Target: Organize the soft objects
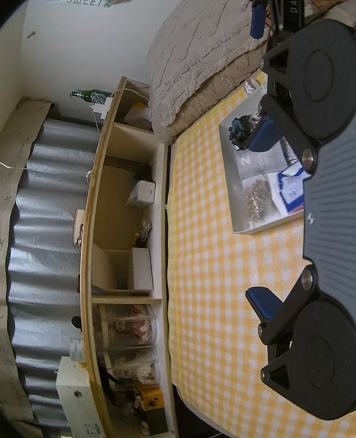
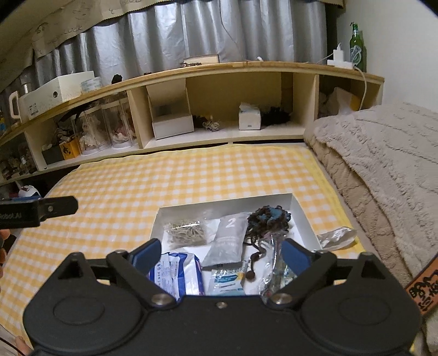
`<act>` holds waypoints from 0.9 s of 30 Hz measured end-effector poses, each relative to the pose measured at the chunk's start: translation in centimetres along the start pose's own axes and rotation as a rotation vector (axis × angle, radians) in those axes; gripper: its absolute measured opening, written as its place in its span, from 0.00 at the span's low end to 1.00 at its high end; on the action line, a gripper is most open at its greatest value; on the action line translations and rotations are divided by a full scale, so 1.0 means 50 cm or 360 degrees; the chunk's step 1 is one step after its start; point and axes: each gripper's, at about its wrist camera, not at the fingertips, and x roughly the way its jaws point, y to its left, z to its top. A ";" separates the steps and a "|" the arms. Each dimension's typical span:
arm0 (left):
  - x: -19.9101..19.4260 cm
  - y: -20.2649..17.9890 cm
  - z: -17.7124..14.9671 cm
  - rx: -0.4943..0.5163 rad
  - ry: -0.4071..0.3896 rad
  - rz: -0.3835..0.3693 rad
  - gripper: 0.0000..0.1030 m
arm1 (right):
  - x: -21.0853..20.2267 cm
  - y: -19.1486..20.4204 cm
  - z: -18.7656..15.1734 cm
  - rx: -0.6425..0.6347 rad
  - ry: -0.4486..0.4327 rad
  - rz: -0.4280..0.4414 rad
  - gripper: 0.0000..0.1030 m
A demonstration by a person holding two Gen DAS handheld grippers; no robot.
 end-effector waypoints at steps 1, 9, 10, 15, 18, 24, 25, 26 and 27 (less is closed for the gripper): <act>-0.006 0.004 -0.008 -0.0004 -0.0001 0.0000 1.00 | -0.006 0.002 -0.005 -0.0002 -0.0004 -0.0005 0.95; -0.032 0.017 -0.083 0.0042 0.0011 0.0114 1.00 | -0.045 0.014 -0.051 -0.0024 -0.0050 -0.0035 1.00; -0.034 0.017 -0.090 0.0051 0.0011 0.0124 1.00 | -0.049 0.016 -0.058 -0.0029 -0.0052 -0.0029 1.00; -0.050 0.019 -0.120 0.0102 -0.0028 0.0194 1.00 | -0.066 0.031 -0.092 -0.0056 -0.0068 -0.0047 1.00; -0.058 0.012 -0.135 0.0137 -0.0045 0.0229 1.00 | -0.070 0.035 -0.112 -0.0033 -0.0075 -0.0057 1.00; -0.061 0.013 -0.172 0.0160 0.0006 0.0209 1.00 | -0.070 0.040 -0.147 -0.0016 -0.0096 -0.0135 1.00; -0.061 0.015 -0.177 0.0157 0.0012 0.0207 1.00 | -0.068 0.042 -0.153 -0.0022 -0.0101 -0.0154 1.00; -0.062 0.017 -0.182 0.0154 0.0015 0.0206 1.00 | -0.065 0.044 -0.160 -0.0039 -0.0109 -0.0172 1.00; -0.063 0.020 -0.186 0.0149 0.0020 0.0206 1.00 | -0.062 0.047 -0.166 -0.0057 -0.0109 -0.0190 1.00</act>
